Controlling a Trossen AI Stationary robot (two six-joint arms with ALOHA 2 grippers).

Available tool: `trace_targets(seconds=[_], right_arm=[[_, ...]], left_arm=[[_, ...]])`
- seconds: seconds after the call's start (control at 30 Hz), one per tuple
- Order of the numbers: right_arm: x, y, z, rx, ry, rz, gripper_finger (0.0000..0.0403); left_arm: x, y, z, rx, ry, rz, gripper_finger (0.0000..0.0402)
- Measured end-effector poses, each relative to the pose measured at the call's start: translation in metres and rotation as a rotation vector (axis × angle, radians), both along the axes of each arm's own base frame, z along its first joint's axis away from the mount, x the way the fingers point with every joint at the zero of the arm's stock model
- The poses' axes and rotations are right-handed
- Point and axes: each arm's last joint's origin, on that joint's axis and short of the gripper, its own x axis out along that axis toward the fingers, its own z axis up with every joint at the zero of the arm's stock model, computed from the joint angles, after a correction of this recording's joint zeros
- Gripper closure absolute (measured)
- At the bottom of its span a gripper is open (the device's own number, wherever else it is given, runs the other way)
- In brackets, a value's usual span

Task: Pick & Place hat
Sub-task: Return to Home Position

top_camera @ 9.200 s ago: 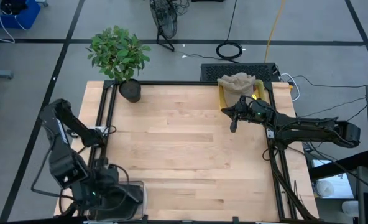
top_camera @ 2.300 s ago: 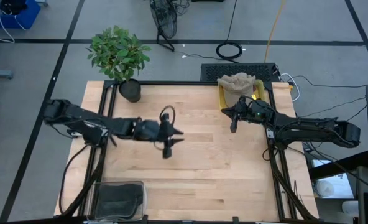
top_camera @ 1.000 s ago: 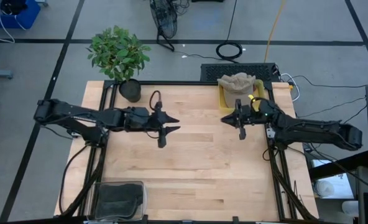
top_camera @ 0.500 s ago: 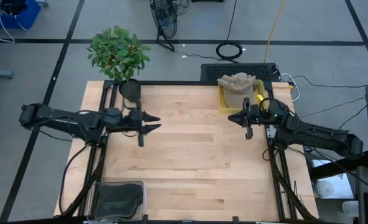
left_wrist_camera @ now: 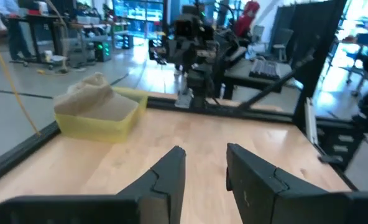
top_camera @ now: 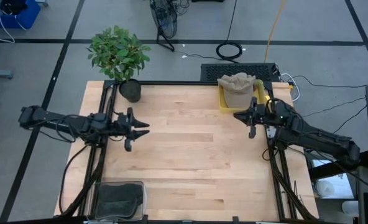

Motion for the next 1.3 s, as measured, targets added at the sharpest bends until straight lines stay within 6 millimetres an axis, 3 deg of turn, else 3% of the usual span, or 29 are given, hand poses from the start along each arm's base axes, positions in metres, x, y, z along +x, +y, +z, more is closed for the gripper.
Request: trace_targets(seconds=[0.3,0.67,1.17,1.3], right_arm=[[-0.017,0.008,-0.006,0.022,0.032,0.0,0.0387],[-0.026,0.012,-0.035,0.048,-0.031,-0.013,0.0387],[-0.028,0.013,-0.035,0.035,-0.057,-0.029,0.0387],[-0.028,0.013,-0.035,0.035,-0.057,-0.028,0.0387]], left_arm=[[-0.01,-0.006,-0.002,-0.01,0.01,-0.024,0.0282],[-0.015,-0.015,-0.01,-0.014,0.094,-0.003,0.0282],[-0.017,-0.021,-0.012,-0.005,0.114,0.016,0.0282],[-0.017,-0.021,-0.021,0.001,0.137,0.018,0.0282]])
